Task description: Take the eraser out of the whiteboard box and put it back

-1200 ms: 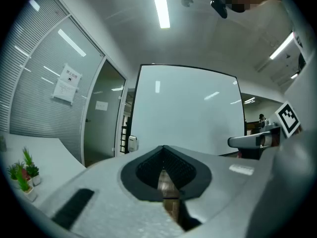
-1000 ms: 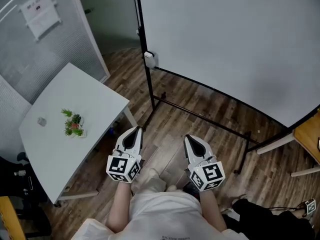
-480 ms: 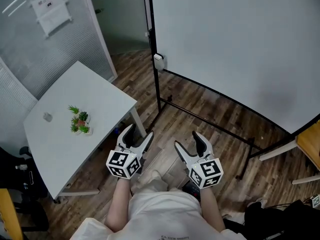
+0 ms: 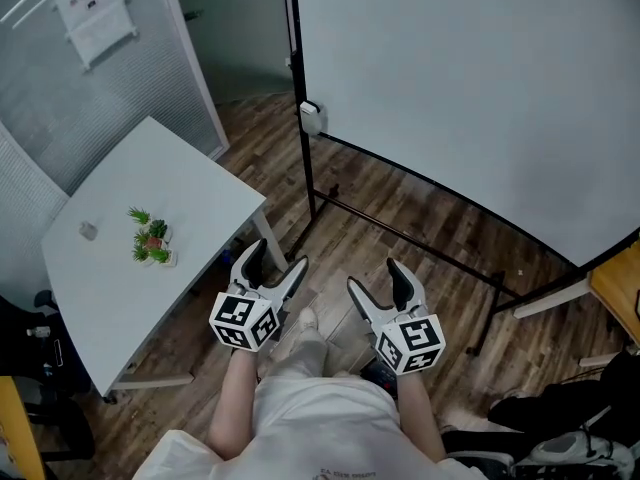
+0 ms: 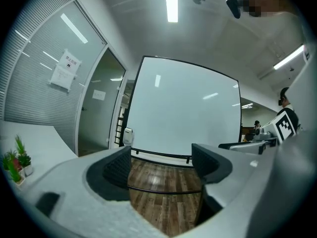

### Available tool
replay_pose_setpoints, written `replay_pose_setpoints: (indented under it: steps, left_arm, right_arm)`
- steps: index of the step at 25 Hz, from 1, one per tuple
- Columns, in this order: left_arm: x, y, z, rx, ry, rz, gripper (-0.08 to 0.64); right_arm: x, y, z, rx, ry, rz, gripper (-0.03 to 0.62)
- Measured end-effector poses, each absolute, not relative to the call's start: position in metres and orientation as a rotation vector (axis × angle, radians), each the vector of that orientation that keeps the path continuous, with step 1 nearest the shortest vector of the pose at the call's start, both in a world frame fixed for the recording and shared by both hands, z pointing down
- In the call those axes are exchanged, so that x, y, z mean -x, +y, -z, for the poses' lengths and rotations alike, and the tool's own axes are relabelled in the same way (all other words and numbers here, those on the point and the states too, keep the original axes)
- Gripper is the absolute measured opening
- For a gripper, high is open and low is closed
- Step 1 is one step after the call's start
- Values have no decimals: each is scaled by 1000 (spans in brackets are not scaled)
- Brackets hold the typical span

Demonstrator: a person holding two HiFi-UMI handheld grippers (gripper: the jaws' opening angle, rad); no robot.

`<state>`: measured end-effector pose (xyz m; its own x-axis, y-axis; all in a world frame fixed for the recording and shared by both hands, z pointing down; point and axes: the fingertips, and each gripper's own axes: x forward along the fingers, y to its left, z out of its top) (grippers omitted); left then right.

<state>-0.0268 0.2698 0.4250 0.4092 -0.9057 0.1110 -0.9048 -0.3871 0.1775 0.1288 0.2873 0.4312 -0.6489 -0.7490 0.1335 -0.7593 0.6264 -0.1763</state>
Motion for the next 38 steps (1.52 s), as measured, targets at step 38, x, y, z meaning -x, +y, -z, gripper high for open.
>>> replay_pose_setpoints:
  steps: [38]
  left_arm:
    - [98, -132, -431, -2588, -1313, 81, 357]
  right_arm:
    - [-47, -71, -442, -1472, -2611, -376, 330]
